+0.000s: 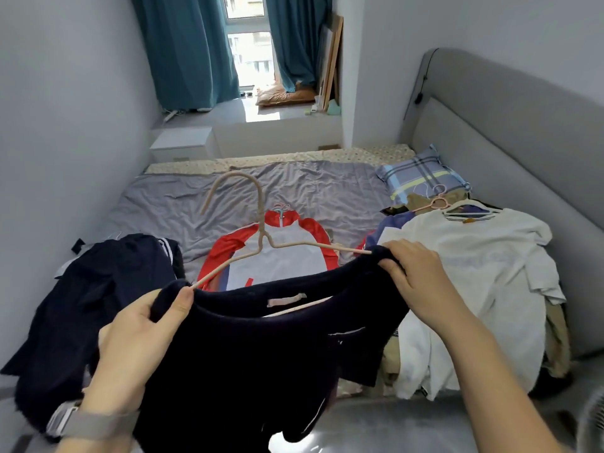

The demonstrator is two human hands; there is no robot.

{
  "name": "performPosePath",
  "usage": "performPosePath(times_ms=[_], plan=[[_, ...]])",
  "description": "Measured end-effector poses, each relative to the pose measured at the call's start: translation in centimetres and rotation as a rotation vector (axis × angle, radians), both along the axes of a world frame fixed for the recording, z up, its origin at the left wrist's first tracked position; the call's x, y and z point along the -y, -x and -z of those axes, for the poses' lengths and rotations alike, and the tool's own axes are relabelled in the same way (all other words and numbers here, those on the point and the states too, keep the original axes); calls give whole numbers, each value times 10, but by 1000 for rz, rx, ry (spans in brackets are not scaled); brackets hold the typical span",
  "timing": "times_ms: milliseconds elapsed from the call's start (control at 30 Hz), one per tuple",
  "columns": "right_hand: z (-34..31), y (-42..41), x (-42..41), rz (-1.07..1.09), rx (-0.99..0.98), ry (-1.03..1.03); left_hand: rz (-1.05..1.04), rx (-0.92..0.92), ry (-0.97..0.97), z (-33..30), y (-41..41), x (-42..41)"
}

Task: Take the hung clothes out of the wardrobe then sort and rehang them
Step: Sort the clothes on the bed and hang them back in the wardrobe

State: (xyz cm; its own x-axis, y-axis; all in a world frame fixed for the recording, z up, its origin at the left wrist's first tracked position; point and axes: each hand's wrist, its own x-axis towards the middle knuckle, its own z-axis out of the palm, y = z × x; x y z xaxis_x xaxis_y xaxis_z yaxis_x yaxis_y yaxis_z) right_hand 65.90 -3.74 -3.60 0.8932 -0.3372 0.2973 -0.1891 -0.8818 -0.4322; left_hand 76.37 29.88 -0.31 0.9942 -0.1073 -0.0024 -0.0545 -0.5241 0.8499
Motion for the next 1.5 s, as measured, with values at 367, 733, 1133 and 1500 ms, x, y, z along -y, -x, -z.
performPosePath(times_ms=[367, 733, 1133, 1500], plan=[[-9, 41, -17, 192, 183, -74, 172, 148, -71, 1, -7, 36], [-24, 100, 19, 417, 338, -312, 476, 406, -196, 20, -19, 98], [-8, 177, 127, 528, 318, -360, 558, 379, -118, 45, 24, 236], [-22, 191, 257, 522, 276, -253, 480, 221, -39, 47, 64, 346]])
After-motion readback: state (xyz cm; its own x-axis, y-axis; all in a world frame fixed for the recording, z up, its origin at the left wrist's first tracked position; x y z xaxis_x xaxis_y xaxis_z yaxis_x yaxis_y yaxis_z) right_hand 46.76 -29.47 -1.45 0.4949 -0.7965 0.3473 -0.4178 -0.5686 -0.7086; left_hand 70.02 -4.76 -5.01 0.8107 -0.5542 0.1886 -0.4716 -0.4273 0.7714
